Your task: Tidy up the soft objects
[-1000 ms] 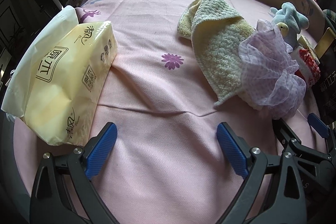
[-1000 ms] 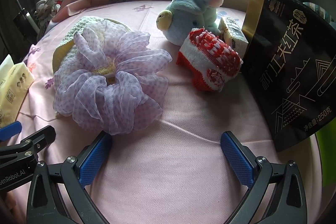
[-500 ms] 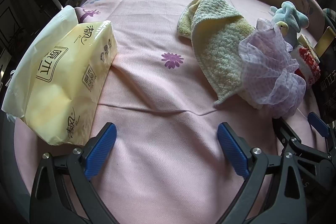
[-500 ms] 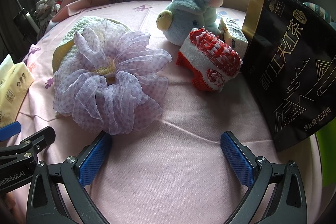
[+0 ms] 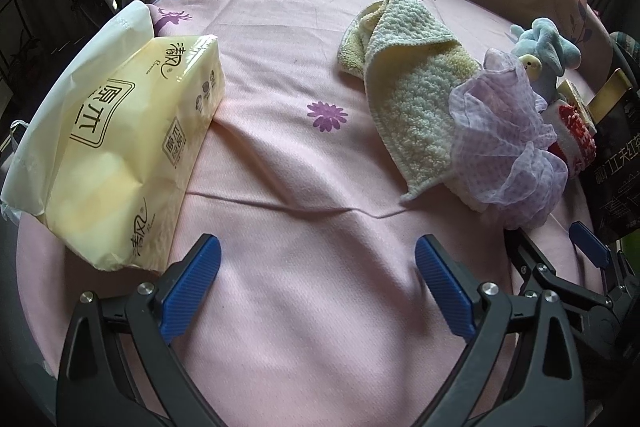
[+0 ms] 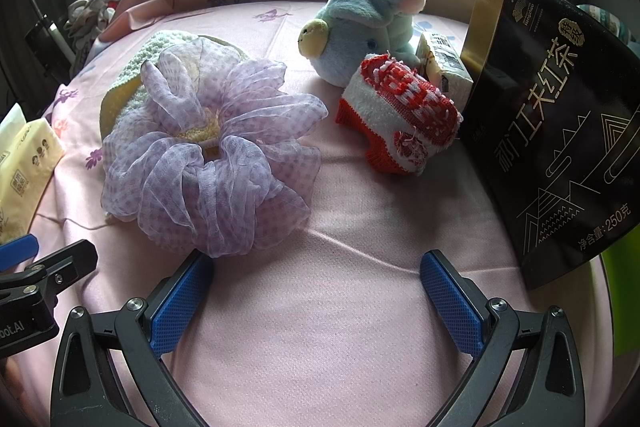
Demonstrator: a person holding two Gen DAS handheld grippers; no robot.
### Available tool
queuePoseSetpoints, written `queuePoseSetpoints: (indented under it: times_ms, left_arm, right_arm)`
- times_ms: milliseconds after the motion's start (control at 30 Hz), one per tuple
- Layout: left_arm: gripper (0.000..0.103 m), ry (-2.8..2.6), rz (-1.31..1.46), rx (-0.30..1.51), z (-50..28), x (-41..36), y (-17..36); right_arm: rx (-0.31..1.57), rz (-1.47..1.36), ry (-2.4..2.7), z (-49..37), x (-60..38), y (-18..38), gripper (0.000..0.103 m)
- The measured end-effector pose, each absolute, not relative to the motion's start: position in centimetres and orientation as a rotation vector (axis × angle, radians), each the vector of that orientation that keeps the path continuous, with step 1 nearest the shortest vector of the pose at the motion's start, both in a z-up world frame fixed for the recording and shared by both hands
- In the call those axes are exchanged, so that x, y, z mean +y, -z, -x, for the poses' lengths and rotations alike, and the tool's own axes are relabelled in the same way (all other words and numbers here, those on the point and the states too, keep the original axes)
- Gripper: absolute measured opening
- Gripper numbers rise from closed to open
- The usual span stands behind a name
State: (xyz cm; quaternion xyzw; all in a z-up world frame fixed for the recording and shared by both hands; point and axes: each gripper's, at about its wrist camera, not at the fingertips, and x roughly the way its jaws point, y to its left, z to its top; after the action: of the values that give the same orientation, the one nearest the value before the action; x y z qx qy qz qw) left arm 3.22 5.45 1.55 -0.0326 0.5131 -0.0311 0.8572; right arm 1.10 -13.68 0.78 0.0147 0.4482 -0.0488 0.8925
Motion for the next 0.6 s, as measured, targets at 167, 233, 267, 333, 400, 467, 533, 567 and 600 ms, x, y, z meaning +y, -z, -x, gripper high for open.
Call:
queuePoseSetpoints:
  times_ms: [167, 233, 267, 333, 400, 467, 533, 567, 600]
  left_arm:
    - [0.097, 0.078, 0.098, 1.080, -3.2, 5.6, -1.8]
    - [0.097, 0.090, 0.115, 1.082, -3.1, 5.6, -2.0]
    - [0.097, 0.097, 0.127, 1.080, -3.1, 5.6, -2.2]
    - [0.097, 0.115, 0.143, 1.067, -2.9, 5.5, -2.6]
    - [0.097, 0.116, 0.142, 1.047, -2.7, 5.3, -3.0]
    - [0.096, 0.118, 0.148, 1.024, -2.5, 5.4, -3.5]
    - [0.096, 0.123, 0.179, 1.002, -2.4, 5.7, -4.0]
    - [0.096, 0.129, 0.203, 0.988, -2.3, 6.0, -4.2]
    - [0.095, 0.137, 0.229, 0.975, -2.2, 6.2, -4.5]
  right_arm:
    - [0.933, -0.027, 0.103, -1.2, -13.6, -0.8, 0.103]
    - [0.935, -0.024, 0.105, -1.2, -13.5, -0.7, 0.103]
    - [0.937, -0.024, 0.106, -1.2, -13.5, -0.7, 0.103]
    - [0.942, -0.020, 0.109, -1.4, -13.3, -0.7, 0.103]
    - [0.931, -0.043, 0.098, -1.2, -13.6, -0.8, 0.103]
    - [0.913, -0.076, 0.091, -0.7, -14.2, -1.3, 0.103]
    - [0.898, -0.101, 0.098, -0.1, -14.5, -2.1, 0.103]
    - [0.880, -0.100, 0.093, 0.2, -14.6, -2.8, 0.101]
    - [0.856, -0.087, 0.091, 0.6, -14.6, -3.6, 0.098]
